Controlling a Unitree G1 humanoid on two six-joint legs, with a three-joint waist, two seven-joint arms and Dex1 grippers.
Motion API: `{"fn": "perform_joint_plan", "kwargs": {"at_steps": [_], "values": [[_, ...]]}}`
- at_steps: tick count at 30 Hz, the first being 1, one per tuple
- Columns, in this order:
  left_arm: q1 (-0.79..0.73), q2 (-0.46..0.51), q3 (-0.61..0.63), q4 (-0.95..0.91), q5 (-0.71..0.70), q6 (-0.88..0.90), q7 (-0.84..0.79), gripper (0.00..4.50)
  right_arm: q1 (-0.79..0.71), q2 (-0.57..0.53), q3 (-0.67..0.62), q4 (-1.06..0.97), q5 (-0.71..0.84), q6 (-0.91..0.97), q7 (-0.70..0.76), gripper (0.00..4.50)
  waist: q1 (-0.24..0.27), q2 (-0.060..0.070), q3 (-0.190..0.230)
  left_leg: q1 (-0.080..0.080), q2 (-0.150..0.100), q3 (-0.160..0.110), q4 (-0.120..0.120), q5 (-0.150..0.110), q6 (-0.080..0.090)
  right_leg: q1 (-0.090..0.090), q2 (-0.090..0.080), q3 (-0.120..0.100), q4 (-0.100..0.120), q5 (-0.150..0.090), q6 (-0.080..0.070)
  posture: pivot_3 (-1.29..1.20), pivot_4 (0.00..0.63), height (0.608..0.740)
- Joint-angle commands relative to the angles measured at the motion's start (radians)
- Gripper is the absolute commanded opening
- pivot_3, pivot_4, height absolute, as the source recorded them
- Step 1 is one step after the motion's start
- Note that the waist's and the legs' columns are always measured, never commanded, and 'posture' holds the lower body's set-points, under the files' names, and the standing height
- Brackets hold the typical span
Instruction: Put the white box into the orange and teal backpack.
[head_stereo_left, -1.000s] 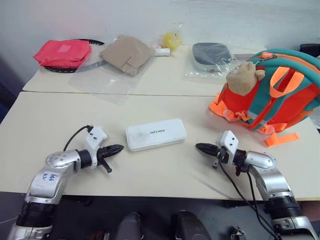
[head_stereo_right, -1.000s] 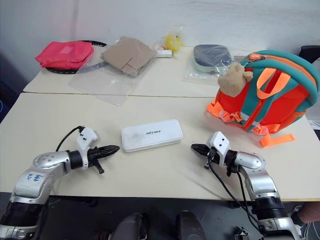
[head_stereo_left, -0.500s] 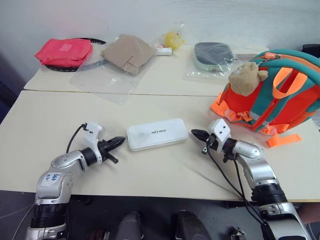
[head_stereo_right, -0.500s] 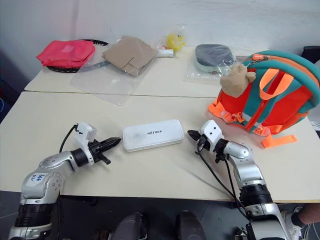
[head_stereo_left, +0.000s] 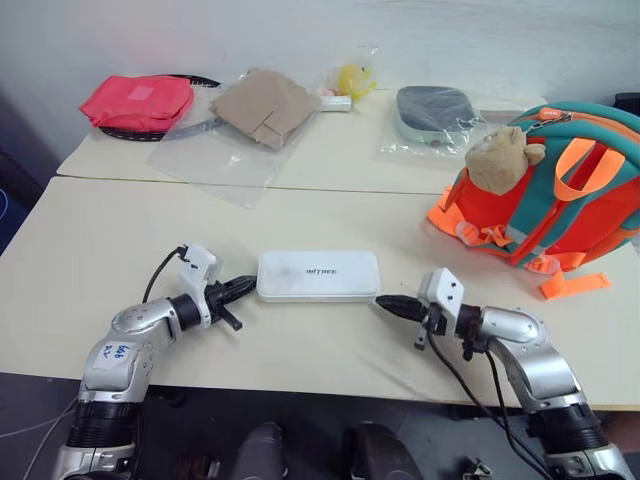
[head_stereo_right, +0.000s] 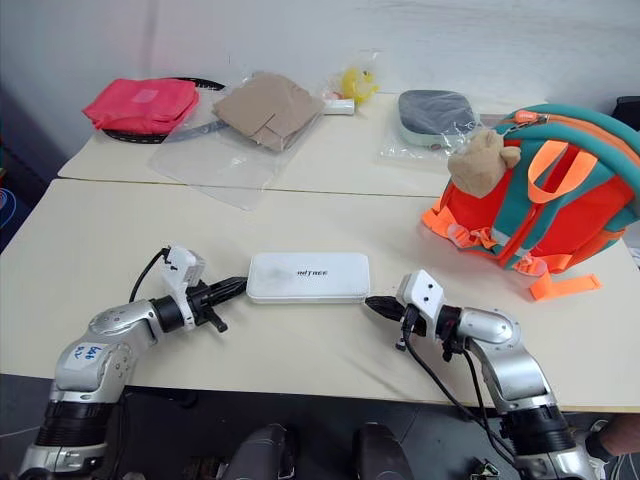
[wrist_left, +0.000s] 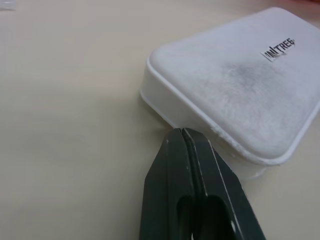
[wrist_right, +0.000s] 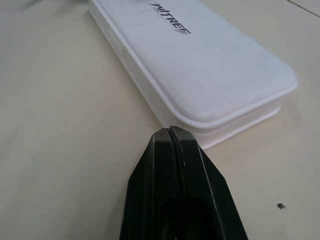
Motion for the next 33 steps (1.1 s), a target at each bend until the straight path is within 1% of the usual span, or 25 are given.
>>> {"fn": "perform_joint_plan", "kwargs": {"at_steps": [1, 2, 5, 7, 9, 10, 11, 12, 13, 15, 18, 21, 25, 28, 31, 33], "values": [[-0.001, 0.031, -0.001, -0.006, 0.012, -0.005, -0.023, 0.01, 0.037, -0.039, -0.043, -0.072, 0.022, 0.033, -0.014, 0.00, 0.000, 0.000, 0.000, 0.000, 0.000, 0.000, 0.000, 0.000, 0.000, 0.000, 0.000, 0.000, 0.000, 0.000, 0.000, 0.00, 0.150, 0.740], [-0.006, 0.044, 0.019, 0.008, 0.003, 0.012, -0.022, 0.01, 0.049, -0.052, -0.055, -0.072, 0.021, 0.036, -0.018, 0.00, 0.000, 0.000, 0.000, 0.000, 0.000, 0.000, 0.000, 0.000, 0.000, 0.000, 0.000, 0.000, 0.000, 0.000, 0.000, 0.00, 0.150, 0.740], [-0.039, 0.115, 0.074, 0.056, -0.074, 0.161, -0.068, 0.57, 0.058, -0.084, -0.091, -0.059, 0.012, 0.031, -0.029, 0.00, -0.002, 0.000, 0.000, 0.000, 0.000, 0.000, 0.000, -0.001, 0.002, 0.000, 0.000, 0.000, 0.000, 0.000, 0.000, 0.00, 0.150, 0.740], [-0.091, 0.184, 0.087, 0.129, -0.106, 0.264, -0.108, 1.16, 0.042, -0.095, -0.102, -0.038, 0.003, 0.027, -0.042, 0.00, -0.004, 0.000, 0.000, 0.000, 0.000, 0.000, 0.000, -0.001, 0.002, 0.000, 0.000, 0.000, 0.000, 0.000, 0.000, 0.00, 0.150, 0.740], [-0.187, 0.230, 0.110, 0.247, -0.173, 0.420, -0.154, 1.80, 0.010, -0.102, -0.101, -0.003, -0.016, 0.013, -0.054, 0.00, -0.005, 0.000, 0.000, 0.001, 0.001, -0.001, -0.001, -0.001, 0.002, 0.000, 0.001, 0.000, 0.001, 0.000, 0.000, 0.00, 0.150, 0.740], [-0.238, 0.259, 0.104, 0.297, -0.218, 0.545, -0.196, 2.10, -0.010, -0.103, -0.096, 0.019, -0.024, 0.006, -0.056, 0.00, -0.003, -0.001, 0.000, 0.001, 0.001, -0.001, -0.001, -0.001, 0.002, 0.000, 0.001, 0.000, 0.001, 0.000, 0.000, 0.00, 0.150, 0.740], [-0.285, 0.295, 0.071, 0.334, -0.260, 0.654, -0.265, 2.43, -0.038, -0.102, -0.087, 0.047, -0.036, -0.006, -0.056, 0.00, -0.003, -0.001, 0.001, 0.001, 0.000, -0.001, 0.000, -0.001, 0.002, -0.001, 0.001, -0.001, 0.002, 0.000, -0.001, 0.00, 0.150, 0.740], [-0.333, 0.310, 0.042, 0.375, -0.272, 0.733, -0.290, 2.71, -0.065, -0.099, -0.076, 0.075, -0.047, -0.015, -0.055, 0.00, -0.003, -0.001, 0.001, 0.000, 0.000, -0.001, 0.000, 0.000, 0.002, -0.002, 0.000, -0.001, 0.002, 0.000, -0.001, 0.00, 0.150, 0.740], [-0.387, 0.306, 0.017, 0.434, -0.251, 0.788, -0.268, 2.71, -0.091, -0.094, -0.065, 0.101, -0.056, -0.022, -0.052, 0.00, -0.003, -0.001, 0.001, 0.000, -0.001, -0.001, 0.000, 0.001, -0.001, -0.002, 0.000, 0.000, 0.002, 0.000, -0.001, 0.00, 0.150, 0.740], [-0.489, 0.262, -0.015, 0.555, -0.197, 0.816, -0.214, 2.71, -0.144, -0.078, -0.036, 0.151, -0.076, -0.036, -0.044, 0.00, 0.001, -0.001, 0.001, -0.001, -0.002, -0.001, 0.001, 0.001, -0.001, -0.002, -0.001, 0.000, 0.002, 0.000, 0.000, 0.00, 0.150, 0.740], [-0.585, 0.211, -0.055, 0.654, -0.178, 0.866, -0.209, 2.71, -0.210, -0.053, 0.005, 0.212, -0.102, -0.062, -0.035, 0.00, 0.001, -0.001, 0.001, -0.002, -0.002, -0.001, 0.002, 0.001, -0.001, -0.003, -0.001, -0.001, 0.003, 0.000, 0.000, 0.00, 0.150, 0.740], [-0.671, 0.137, -0.041, 0.770, -0.168, 0.904, -0.181, 2.71, -0.279, -0.016, 0.045, 0.283, -0.128, -0.095, -0.030, 0.00, 0.001, -0.001, 0.001, -0.005, -0.001, -0.001, 0.005, 0.002, -0.001, -0.005, 0.000, -0.001, 0.006, 0.000, 0.000, 0.00, 0.150, 0.740], [-0.704, 0.065, -0.026, 0.825, -0.166, 0.890, -0.174, 2.71, -0.334, 0.026, 0.072, 0.354, -0.145, -0.130, -0.025, 0.00, 0.000, -0.001, 0.001, -0.007, -0.001, 0.000, 0.010, 0.002, -0.001, -0.007, 0.000, 0.000, 0.007, 0.000, 0.000, 0.00, 0.150, 0.740], [-0.723, 0.015, 0.017, 0.867, -0.176, 0.897, -0.159, 2.71, -0.346, 0.043, 0.080, 0.379, -0.145, -0.146, -0.016, 0.00, 0.000, -0.001, 0.001, -0.011, -0.001, 0.000, 0.014, 0.002, -0.001, -0.010, 0.000, 0.000, 0.010, 0.000, 0.000, 0.00, 0.150, 0.740], [-0.738, -0.020, 0.043, 0.877, -0.188, 0.930, -0.152, 2.71, -0.352, 0.051, 0.085, 0.390, -0.149, -0.161, -0.012, 0.00, 0.002, -0.001, 0.001, -0.016, -0.001, -0.001, 0.018, 0.002, 0.000, -0.014, 0.000, -0.001, 0.012, 0.000, 0.000, 0.00, 0.150, 0.740], [-0.741, -0.033, 0.046, 0.889, -0.185, 0.921, -0.164, 2.71, -0.356, 0.057, 0.082, 0.393, -0.147, -0.165, -0.013, 0.00, 0.001, -0.001, 0.001, -0.016, -0.001, -0.001, 0.018, 0.001, 0.000, -0.014, 0.000, -0.001, 0.012, 0.000, 0.000, 0.00, 0.150, 0.740]]}}
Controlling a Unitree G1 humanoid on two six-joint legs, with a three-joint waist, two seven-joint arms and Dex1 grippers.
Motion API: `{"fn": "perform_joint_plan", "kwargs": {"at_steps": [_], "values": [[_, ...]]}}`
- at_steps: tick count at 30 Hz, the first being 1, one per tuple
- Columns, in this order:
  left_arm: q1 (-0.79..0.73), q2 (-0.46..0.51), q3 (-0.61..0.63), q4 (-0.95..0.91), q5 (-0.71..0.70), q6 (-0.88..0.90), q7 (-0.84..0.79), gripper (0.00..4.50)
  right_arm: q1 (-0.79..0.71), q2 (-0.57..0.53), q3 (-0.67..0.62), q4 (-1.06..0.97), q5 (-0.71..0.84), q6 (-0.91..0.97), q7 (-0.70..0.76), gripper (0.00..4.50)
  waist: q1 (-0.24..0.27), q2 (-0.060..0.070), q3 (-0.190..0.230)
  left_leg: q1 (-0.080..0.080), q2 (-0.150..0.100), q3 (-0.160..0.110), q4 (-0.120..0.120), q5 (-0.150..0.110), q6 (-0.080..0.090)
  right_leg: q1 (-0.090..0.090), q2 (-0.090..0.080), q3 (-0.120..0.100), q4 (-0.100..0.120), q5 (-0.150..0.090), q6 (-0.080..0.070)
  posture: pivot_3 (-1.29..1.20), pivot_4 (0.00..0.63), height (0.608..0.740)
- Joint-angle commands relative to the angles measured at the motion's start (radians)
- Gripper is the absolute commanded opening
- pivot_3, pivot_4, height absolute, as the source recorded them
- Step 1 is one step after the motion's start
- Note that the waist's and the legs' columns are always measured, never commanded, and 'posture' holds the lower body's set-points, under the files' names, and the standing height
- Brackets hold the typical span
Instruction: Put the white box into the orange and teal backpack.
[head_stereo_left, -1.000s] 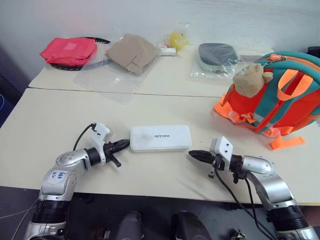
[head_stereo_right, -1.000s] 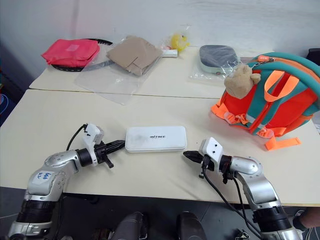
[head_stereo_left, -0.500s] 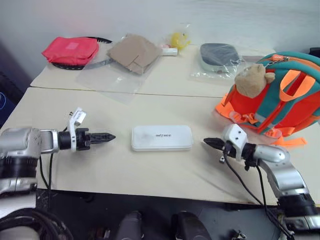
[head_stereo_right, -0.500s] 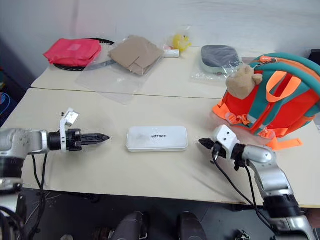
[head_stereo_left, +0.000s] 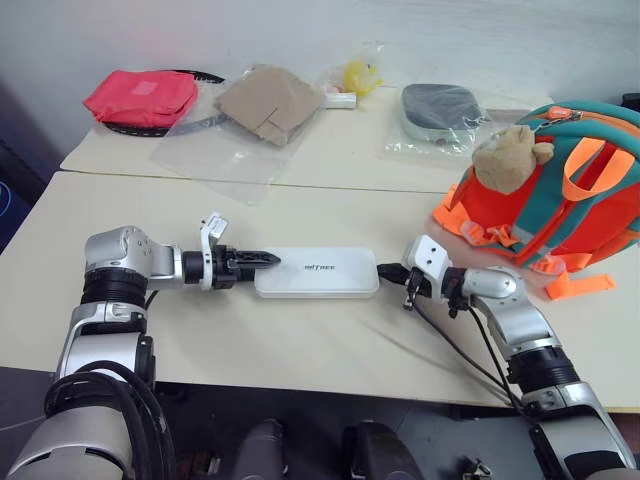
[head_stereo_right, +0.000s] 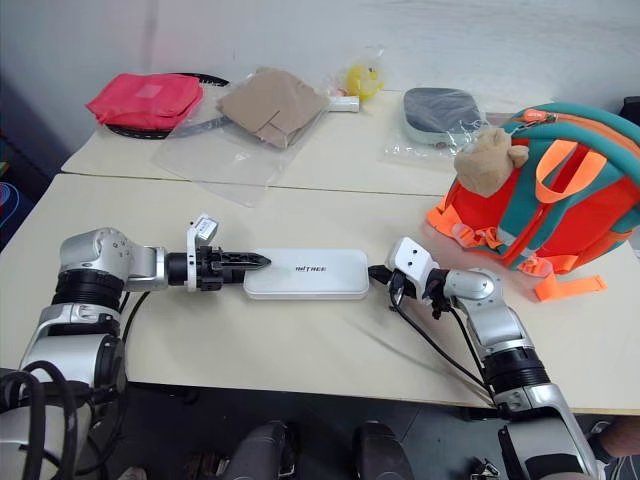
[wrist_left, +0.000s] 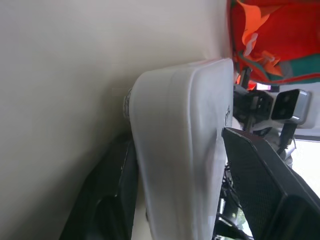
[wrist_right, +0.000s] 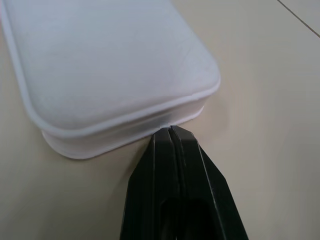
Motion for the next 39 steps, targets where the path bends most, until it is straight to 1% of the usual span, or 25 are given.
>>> {"fn": "perform_joint_plan", "kwargs": {"at_steps": [1, 3, 6, 9, 10, 13, 16, 17, 19, 20, 22, 23, 24, 25, 26, 27, 29, 31, 34, 36, 38, 39], "values": [[-0.019, -0.028, 0.004, 0.012, -0.017, 0.005, -0.030, 2.71, -0.018, 0.015, 0.000, -0.013, 0.007, -0.024, 0.011, 0.00, -0.001, 0.000, 0.000, 0.000, 0.000, 0.000, 0.000, 0.000, 0.000, 0.000, 0.000, 0.000, 0.000, 0.000, 0.000, 0.00, 0.150, 0.740], [-0.014, -0.033, -0.014, -0.017, -0.035, 0.010, -0.074, 2.71, -0.015, 0.020, -0.002, -0.020, 0.012, -0.026, 0.019, 0.00, -0.001, 0.000, 0.000, 0.000, 0.000, 0.000, 0.000, 0.000, 0.000, -0.001, 0.000, 0.000, 0.001, 0.000, 0.000, 0.00, 0.150, 0.740], [-0.004, -0.039, -0.047, -0.072, -0.051, 0.015, -0.119, 2.13, 0.017, 0.008, -0.019, -0.053, 0.026, -0.009, 0.022, 0.00, -0.001, 0.000, 0.000, 0.000, 0.000, 0.000, -0.001, 0.000, 0.000, -0.002, 0.001, 0.000, 0.001, 0.000, 0.000, 0.00, 0.150, 0.740], [0.008, -0.029, -0.054, -0.109, -0.068, 0.038, -0.145, 1.30, 0.080, -0.038, -0.055, -0.095, 0.043, -0.001, 0.037, 0.00, 0.000, 0.000, 0.000, -0.001, 0.000, 0.000, -0.001, 0.000, -0.001, -0.001, 0.000, 0.000, 0.001, 0.000, 0.000, 0.00, 0.150, 0.740], [0.012, -0.022, -0.052, -0.122, -0.077, 0.050, -0.152, 1.19, 0.103, -0.054, -0.073, -0.114, 0.056, 0.006, 0.041, 0.00, 0.000, 0.000, 0.000, -0.001, 0.000, 0.000, -0.001, 0.000, -0.001, -0.001, 0.000, 0.000, 0.001, 0.000, 0.000, 0.00, 0.150, 0.740], [0.032, -0.001, -0.026, -0.181, -0.122, 0.110, -0.167, 1.19, 0.196, -0.091, -0.152, -0.203, 0.132, 0.032, 0.044, 0.00, 0.000, 0.000, 0.000, -0.001, 0.000, 0.000, -0.001, 0.000, 0.000, -0.001, 0.001, 0.000, 0.001, 0.000, 0.000, 0.00, 0.150, 0.740], [0.077, 0.025, 0.017, -0.302, -0.176, 0.131, -0.174, 1.19, 0.332, -0.115, -0.273, -0.333, 0.236, 0.095, 0.020, 0.00, -0.001, 0.000, 0.000, -0.002, 0.001, 0.000, -0.001, 0.000, 0.000, -0.002, 0.001, 0.000, 0.000, 0.000, 0.000, 0.00, 0.150, 0.740], [0.101, 0.029, 0.042, -0.353, -0.190, 0.111, -0.170, 1.19, 0.391, -0.118, -0.327, -0.385, 0.280, 0.137, 0.001, 0.17, -0.001, 0.000, 0.000, -0.001, 0.001, 0.000, -0.002, 0.000, 0.000, -0.001, 0.001, 0.000, 0.000, 0.000, 0.000, 0.00, 0.150, 0.740], [0.156, 0.021, 0.119, -0.463, -0.231, 0.036, -0.175, 1.19, 0.509, -0.114, -0.429, -0.470, 0.335, 0.164, -0.033, 0.55, 0.001, 0.000, 0.000, -0.002, 0.001, -0.001, -0.002, 0.000, -0.001, -0.001, 0.001, 0.000, -0.001, 0.000, 0.000, 0.00, 0.150, 0.740], [0.189, 0.022, 0.144, -0.521, -0.247, -0.006, -0.185, 1.19, 0.561, -0.105, -0.474, -0.508, 0.360, 0.183, -0.058, 0.88, 0.002, 0.000, 0.000, -0.001, 0.001, -0.001, -0.002, 0.000, -0.001, -0.001, 0.001, 0.000, -0.001, 0.000, 0.000, 0.00, 0.150, 0.740], [0.292, 0.059, 0.176, -0.654, -0.282, -0.063, -0.224, 1.19, 0.702, -0.074, -0.614, -0.574, 0.408, 0.191, -0.110, 1.53, -0.001, 0.000, 0.000, -0.001, 0.001, -0.001, -0.002, 0.000, -0.001, 0.000, 0.001, 0.000, -0.002, 0.000, 0.000, 0.00, 0.150, 0.740], [0.328, 0.070, 0.184, -0.696, -0.295, -0.083, -0.234, 1.19, 0.745, -0.068, -0.654, -0.593, 0.425, 0.198, -0.123, 1.87, -0.001, 0.000, 0.000, -0.001, 0.001, 0.000, -0.003, 0.000, -0.001, 0.000, 0.001, 0.001, -0.003, 0.000, 0.000, 0.00, 0.150, 0.740], [0.362, 0.065, 0.209, -0.732, -0.308, -0.130, -0.241, 1.19, 0.785, -0.066, -0.699, -0.597, 0.427, 0.186, -0.130, 2.21, -0.001, 0.000, 0.000, 0.000, 0.001, 0.000, -0.004, 0.000, -0.001, 0.001, 0.001, 0.001, -0.003, 0.000, 0.000, 0.00, 0.150, 0.740], [0.390, 0.017, 0.285, -0.759, -0.328, -0.222, -0.216, 1.19, 0.806, -0.071, -0.768, -0.573, 0.445, 0.184, -0.145, 2.49, -0.001, 0.001, 0.000, 0.000, 0.001, 0.000, -0.004, 0.000, -0.001, 0.001, 0.001, 0.001, -0.004, 0.000, 0.000, 0.00, 0.150, 0.740], [0.417, -0.009, 0.332, -0.784, -0.339, -0.287, -0.203, 1.19, 0.812, -0.078, -0.830, -0.544, 0.460, 0.178, -0.165, 2.83, 0.000, 0.001, 0.000, 0.000, 0.001, 0.000, -0.004, 0.000, -0.001, 0.002, 0.001, 0.001, -0.004, 0.000, 0.000, 0.00, 0.150, 0.740], [0.436, -0.027, 0.362, -0.802, -0.347, -0.330, -0.194, 1.19, 0.815, -0.082, -0.870, -0.525, 0.472, 0.174, -0.178, 3.28, 0.000, 0.001, 0.000, 0.001, 0.000, 0.000, -0.003, -0.001, 0.000, 0.003, 0.000, 0.001, -0.004, 0.000, 0.000, 0.00, 0.150, 0.740], [0.501, -0.015, 0.350, -0.874, -0.351, -0.370, -0.224, 1.19, 0.791, -0.112, -0.913, -0.482, 0.487, 0.167, -0.170, 3.86, -0.002, 0.001, 0.000, 0.002, 0.000, 0.000, -0.003, 0.000, 0.001, 0.004, 0.000, 0.001, -0.005, 0.001, 0.002, 0.00, 0.150, 0.740], [0.554, -0.016, 0.324, -0.944, -0.349, -0.436, -0.252, 1.19, 0.729, -0.156, -0.904, -0.440, 0.523, 0.185, -0.120, 4.48, -0.007, 0.001, 0.000, 0.004, 0.001, 0.001, -0.004, -0.001, 0.001, 0.005, 0.001, 0.003, -0.005, 0.001, 0.002, 0.00, 0.150, 0.740], [0.592, 0.001, 0.254, -0.984, -0.303, -0.539, -0.296, 1.19, 0.602, -0.215, -0.823, -0.377, 0.523, 0.206, -0.076, 4.48, -0.008, 0.001, 0.000, 0.008, 0.001, 0.003, -0.007, -0.001, 0.000, 0.008, 0.002, 0.004, -0.006, 0.001, 0.002, 0.00, 0.150, 0.740], [0.606, 0.013, 0.210, -0.986, -0.269, -0.610, -0.321, 1.19, 0.514, -0.237, -0.766, -0.336, 0.507, 0.212, -0.064, 4.48, -0.004, 0.002, 0.001, 0.014, 0.001, 0.004, -0.008, -0.001, 0.000, 0.013, 0.002, 0.005, -0.008, 0.001, 0.002, 0.00, 0.150, 0.740], [0.611, 0.018, 0.184, -0.983, -0.253, -0.658, -0.332, 1.19, 0.381, -0.251, -0.680, -0.271, 0.486, 0.225, -0.048, 4.48, -0.002, 0.002, 0.001, 0.016, 0.001, 0.004, -0.012, -0.001, 0.001, 0.015, 0.002, 0.004, -0.010, 0.001, 0.002, 0.00, 0.150, 0.740], [0.610, 0.018, 0.176, -0.982, -0.250, -0.672, -0.331, 1.19, 0.295, -0.255, -0.629, -0.225, 0.483, 0.265, -0.044, 4.31, 0.004, 0.002, 0.001, 0.016, 0.001, 0.003, -0.012, -0.001, 0.000, 0.015, 0.002, 0.004, -0.010, 0.001, 0.002, 0.00, 0.150, 0.740]]}}
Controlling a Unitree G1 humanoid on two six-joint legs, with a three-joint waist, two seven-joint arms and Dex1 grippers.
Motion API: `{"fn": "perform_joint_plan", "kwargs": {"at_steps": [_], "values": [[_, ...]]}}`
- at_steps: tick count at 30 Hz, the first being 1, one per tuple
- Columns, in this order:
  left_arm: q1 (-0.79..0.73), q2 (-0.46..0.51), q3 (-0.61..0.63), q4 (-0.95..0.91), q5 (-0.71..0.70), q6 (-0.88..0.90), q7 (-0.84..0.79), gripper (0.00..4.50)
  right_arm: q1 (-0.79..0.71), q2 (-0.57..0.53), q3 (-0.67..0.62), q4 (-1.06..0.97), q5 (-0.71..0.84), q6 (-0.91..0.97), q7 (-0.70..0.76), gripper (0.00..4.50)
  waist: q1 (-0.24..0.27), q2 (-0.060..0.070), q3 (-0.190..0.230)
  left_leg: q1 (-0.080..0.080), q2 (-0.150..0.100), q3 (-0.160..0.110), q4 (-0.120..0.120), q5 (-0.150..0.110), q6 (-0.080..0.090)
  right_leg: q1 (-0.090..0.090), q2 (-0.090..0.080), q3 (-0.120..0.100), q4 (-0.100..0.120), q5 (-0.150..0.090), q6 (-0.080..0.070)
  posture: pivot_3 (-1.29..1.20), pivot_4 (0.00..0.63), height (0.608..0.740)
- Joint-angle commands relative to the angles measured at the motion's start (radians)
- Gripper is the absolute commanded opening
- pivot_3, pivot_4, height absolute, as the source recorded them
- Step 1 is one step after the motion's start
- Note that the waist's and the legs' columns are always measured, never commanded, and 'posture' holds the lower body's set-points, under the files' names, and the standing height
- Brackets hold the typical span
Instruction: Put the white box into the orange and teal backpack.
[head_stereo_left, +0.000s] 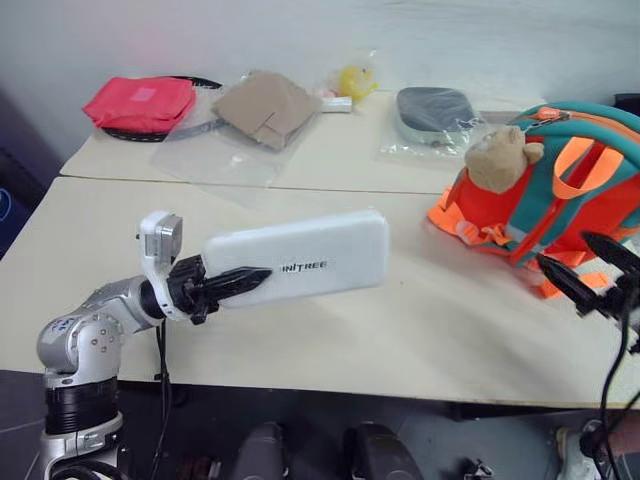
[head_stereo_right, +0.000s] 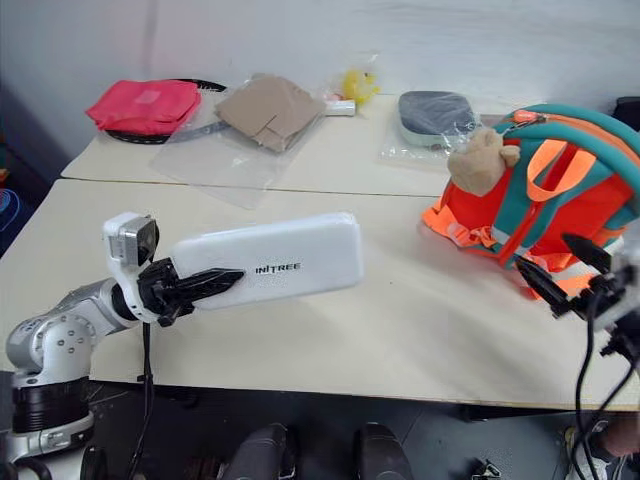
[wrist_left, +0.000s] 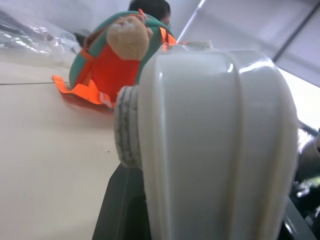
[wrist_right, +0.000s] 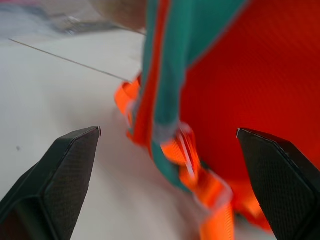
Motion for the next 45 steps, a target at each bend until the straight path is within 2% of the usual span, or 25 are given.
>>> {"fn": "perform_joint_plan", "kwargs": {"at_steps": [1, 3, 4, 9, 14, 18, 22, 25, 29, 31, 34, 39, 45], "values": [[0.000, 0.023, -0.034, -0.027, 0.028, -0.100, -0.025, 1.19, -0.266, -0.023, 0.157, 0.153, -0.026, 0.055, 0.038, 4.11, 0.009, 0.000, 0.000, -0.001, -0.001, -0.002, -0.002, 0.000, 0.000, -0.001, 0.000, -0.001, -0.001, 0.000, 0.000, 0.00, 0.150, 0.740], [0.004, 0.038, -0.035, -0.027, 0.029, -0.115, -0.024, 1.19, -0.410, 0.003, 0.222, 0.235, -0.030, 0.067, 0.070, 3.78, -0.014, 0.004, 0.003, -0.003, -0.002, 0.002, 0.001, 0.001, 0.003, -0.001, -0.001, 0.003, -0.002, 0.000, 0.001, 0.00, 0.150, 0.740], [0.006, 0.049, -0.030, -0.022, 0.025, -0.124, -0.024, 1.19, -0.452, 0.015, 0.246, 0.270, -0.040, 0.050, 0.093, 3.34, -0.016, 0.004, 0.003, -0.002, -0.002, 0.004, 0.001, 0.001, 0.004, -0.001, -0.002, 0.004, -0.002, 0.001, 0.002, 0.00, 0.150, 0.740], [-0.004, 0.062, 0.064, 0.012, -0.053, -0.120, 0.041, 1.19, -0.515, 0.079, 0.309, 0.354, -0.069, -0.015, 0.149, 1.73, -0.008, 0.003, 0.003, -0.003, 0.000, -0.001, -0.003, 0.001, 0.001, -0.003, 0.000, 0.000, -0.002, 0.001, 0.002, 0.00, 0.150, 0.740], [0.006, 0.101, 0.134, 0.031, -0.104, -0.091, 0.088, 1.19, -0.521, 0.166, 0.359, 0.188, 0.017, 0.094, 0.148, 0.05, -0.008, 0.003, 0.003, -0.005, -0.001, 0.000, 0.000, 0.000, 0.003, -0.002, -0.002, 0.000, -0.001, 0.001, 0.002, 0.00, 0.150, 0.740], [-0.015, 0.085, 0.191, 0.097, -0.122, -0.101, 0.178, 1.19, -0.490, 0.218, 0.437, -0.054, 0.119, 0.235, 0.151, 0.02, -0.014, 0.003, 0.003, -0.004, 0.000, -0.001, 0.000, 0.000, 0.004, -0.003, -0.002, 0.000, -0.001, 0.001, 0.002, 0.00, 0.150, 0.740], [-0.023, 0.095, 0.227, 0.185, -0.142, -0.075, 0.232, 1.19, -0.477, 0.254, 0.475, -0.272, 0.335, 0.473, 0.081, 0.02, -0.020, 0.003, 0.003, -0.005, 0.000, -0.003, -0.005, 0.001, 0.003, -0.008, -0.001, -0.001, 0.002, 0.001, 0.002, 0.00, 0.150, 0.740], [0.017, 0.130, 0.209, 0.229, -0.072, -0.131, 0.192, 1.19, -0.452, 0.199, 0.488, -0.398, 0.486, 0.622, 0.079, 0.02, -0.022, 0.003, 0.003, -0.011, 0.000, -0.003, -0.005, 0.003, 0.000, -0.014, -0.001, -0.001, 0.005, 0.001, 0.002, 0.00, 0.150, 0.740], [0.033, 0.152, 0.229, 0.222, -0.073, -0.166, 0.167, 1.19, -0.412, 0.092, 0.432, -0.456, 0.633, 0.740, 0.063, 0.02, -0.021, 0.001, 0.003, -0.018, -0.001, -0.003, -0.002, 0.002, 0.002, -0.018, -0.003, -0.002, 0.004, 0.001, 0.002, 0.00, 0.150, 0.740], [0.037, 0.164, 0.245, 0.189, -0.103, -0.151, 0.166, 1.19, -0.364, 0.007, 0.414, -0.446, 0.629, 0.767, 0.117, 0.02, -0.016, -0.003, 0.003, -0.018, -0.001, -0.004, -0.001, 0.001, 0.004, -0.017, -0.003, -0.003, 0.003, 0.001, 0.002, 0.00, 0.150, 0.740], [0.035, 0.172, 0.246, 0.112, -0.150, -0.120, 0.169, 1.19, -0.325, -0.095, 0.429, -0.391, 0.530, 0.734, 0.203, 0.02, -0.004, -0.003, 0.003, -0.019, -0.002, -0.004, 0.000, -0.003, 0.010, -0.016, -0.005, -0.003, -0.002, 0.001, 0.002, 0.00, 0.150, 0.740], [-0.037, 0.185, 0.190, 0.075, -0.119, -0.164, 0.160, 1.19, -0.356, -0.088, 0.452, -0.291, 0.427, 0.658, 0.220, 0.02, 0.000, -0.003, 0.003, -0.018, -0.002, -0.004, 0.001, -0.002, 0.009, -0.016, -0.005, -0.003, 0.000, 0.001, 0.002, 0.00, 0.150, 0.740], [-0.201, 0.152, -0.006, 0.111, 0.002, -0.264, 0.092, 1.19, -0.364, -0.057, 0.491, -0.265, 0.362, 0.615, 0.243, 0.02, 0.004, -0.003, 0.003, -0.018, -0.002, -0.004, 0.002, 0.001, 0.004, -0.016, -0.004, -0.003, 0.002, 0.001, 0.002, 0.00, 0.150, 0.740]]}}
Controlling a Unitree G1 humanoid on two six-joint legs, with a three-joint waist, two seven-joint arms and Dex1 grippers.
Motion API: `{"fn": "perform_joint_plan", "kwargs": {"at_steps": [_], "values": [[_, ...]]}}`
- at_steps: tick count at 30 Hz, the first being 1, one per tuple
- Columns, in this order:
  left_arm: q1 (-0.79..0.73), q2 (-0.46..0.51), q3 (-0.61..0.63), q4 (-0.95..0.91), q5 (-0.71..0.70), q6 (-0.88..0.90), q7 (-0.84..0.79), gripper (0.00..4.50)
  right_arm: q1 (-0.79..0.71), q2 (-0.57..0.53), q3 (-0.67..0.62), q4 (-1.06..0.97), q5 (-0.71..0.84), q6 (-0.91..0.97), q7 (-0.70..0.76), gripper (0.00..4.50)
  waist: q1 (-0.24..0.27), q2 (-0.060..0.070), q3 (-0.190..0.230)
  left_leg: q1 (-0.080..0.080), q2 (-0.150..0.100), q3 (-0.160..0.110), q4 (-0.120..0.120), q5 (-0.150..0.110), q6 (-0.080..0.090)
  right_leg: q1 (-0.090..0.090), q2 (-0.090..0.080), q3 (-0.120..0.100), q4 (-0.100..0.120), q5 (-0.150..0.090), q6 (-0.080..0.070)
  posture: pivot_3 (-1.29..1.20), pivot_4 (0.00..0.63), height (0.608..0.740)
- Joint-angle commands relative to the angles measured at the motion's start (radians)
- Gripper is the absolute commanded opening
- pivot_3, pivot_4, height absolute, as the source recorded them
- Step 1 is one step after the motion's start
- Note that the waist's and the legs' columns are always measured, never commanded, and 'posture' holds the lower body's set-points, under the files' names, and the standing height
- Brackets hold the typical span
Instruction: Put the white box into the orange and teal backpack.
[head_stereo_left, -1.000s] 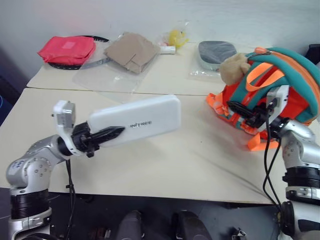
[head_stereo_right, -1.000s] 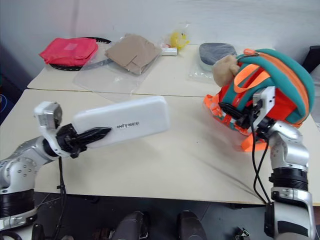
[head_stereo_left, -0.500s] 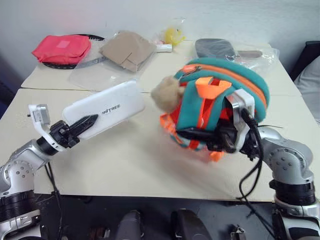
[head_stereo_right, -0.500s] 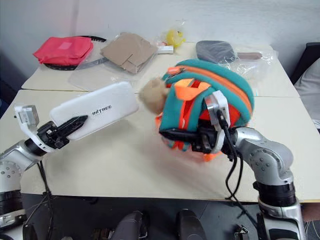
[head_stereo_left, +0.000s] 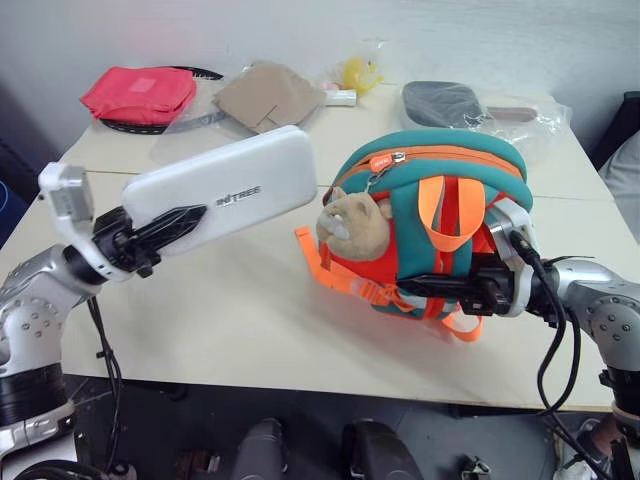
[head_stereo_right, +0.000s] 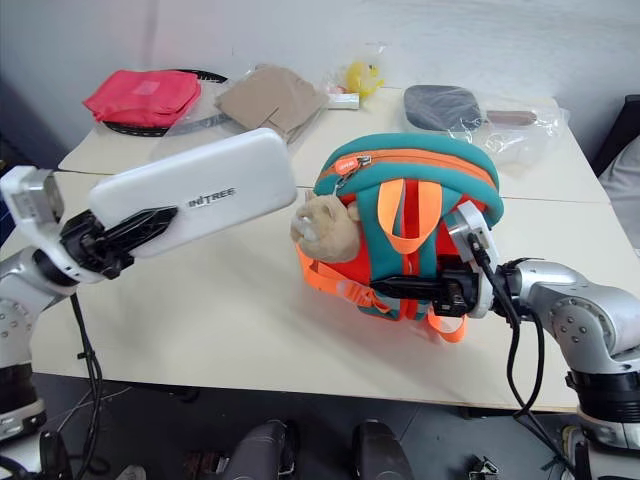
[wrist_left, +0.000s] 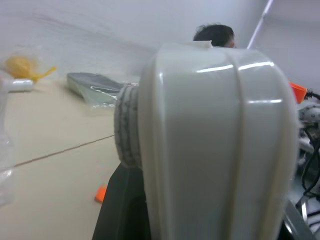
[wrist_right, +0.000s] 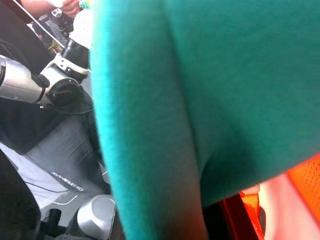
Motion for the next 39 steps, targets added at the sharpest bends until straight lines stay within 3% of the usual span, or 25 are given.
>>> {"fn": "perform_joint_plan", "kwargs": {"at_steps": [1, 6, 13, 17, 21, 26, 31, 36, 39], "values": [[-0.077, -0.008, -0.085, -0.008, 0.048, -0.075, -0.072, 1.19, -0.005, 0.014, 0.009, -0.003, -0.035, -0.039, 0.018, 0.02, 0.000, 0.000, 0.000, 0.000, 0.000, 0.000, 0.001, 0.000, 0.000, 0.000, 0.000, 0.000, 0.000, 0.000, 0.000, 0.00, 0.150, 0.740], [-0.109, 0.006, -0.175, 0.013, 0.122, -0.136, -0.158, 1.19, -0.008, 0.040, 0.002, 0.004, -0.052, -0.053, 0.001, 0.02, -0.006, 0.000, 0.000, -0.002, 0.001, 0.002, 0.006, -0.001, 0.001, 0.000, 0.001, 0.001, 0.003, 0.000, 0.000, 0.00, 0.150, 0.740], [-0.296, -0.039, -0.404, 0.083, 0.366, -0.325, -0.217, 1.19, -0.014, 0.047, 0.000, -0.002, -0.056, -0.044, -0.010, 0.02, 0.012, 0.000, 0.000, -0.001, 0.000, 0.001, 0.009, -0.001, 0.001, 0.002, 0.001, 0.001, 0.002, 0.000, 0.000, 0.00, 0.150, 0.740], [-0.488, -0.235, -0.556, 0.236, 0.509, -0.340, -0.111, 1.19, -0.025, 0.042, 0.001, 0.008, -0.063, -0.045, -0.003, 0.02, 0.028, 0.000, 0.000, -0.002, 0.000, 0.001, 0.009, -0.001, 0.002, 0.002, 0.001, 0.000, 0.002, 0.000, 0.000, 0.00, 0.150, 0.740], [-0.578, -0.404, -0.619, 0.427, 0.612, -0.413, -0.035, 1.19, -0.045, 0.060, 0.012, 0.008, -0.064, -0.045, -0.006, 0.02, 0.024, 0.000, 0.000, -0.004, 0.000, 0.001, 0.010, -0.002, 0.003, 0.001, 0.001, 0.000, 0.003, 0.000, 0.001, 0.00, 0.150, 0.740], [-0.604, -0.473, -0.575, 0.498, 0.606, -0.466, -0.042, 1.19, -0.037, 0.070, 0.006, -0.013, -0.062, -0.038, -0.023, 0.02, 0.011, 0.000, 0.000, -0.004, 0.002, 0.002, 0.008, -0.001, 0.001, -0.003, 0.004, 0.002, 0.004, 0.000, 0.001, 0.00, 0.150, 0.740], [-0.573, -0.427, -0.487, 0.453, 0.528, -0.374, -0.082, 2.73, -0.012, 0.076, -0.019, -0.027, -0.052, -0.035, -0.059, 0.00, 0.011, 0.000, 0.000, -0.004, 0.002, 0.001, 0.010, 0.000, -0.001, -0.002, 0.003, 0.002, 0.004, 0.000, 0.001, 0.00, 0.150, 0.740], [-0.537, -0.253, -0.422, 0.419, 0.445, -0.350, -0.310, 4.17, 0.012, 0.084, -0.030, -0.039, -0.050, -0.045, -0.078, 0.00, -0.003, 0.000, 0.000, -0.003, 0.002, 0.001, 0.009, 0.000, -0.001, -0.002, 0.003, 0.001, 0.004, 0.000, 0.001, 0.00, 0.150, 0.740], [-0.503, -0.106, -0.418, 0.383, 0.436, -0.301, -0.423, 4.17, 0.023, 0.094, -0.033, -0.050, -0.058, -0.066, -0.090, 0.00, -0.005, 0.000, 0.000, -0.003, 0.002, 0.001, 0.009, 0.000, -0.001, -0.002, 0.003, 0.001, 0.004, 0.000, 0.001, 0.00, 0.150, 0.740]]}}
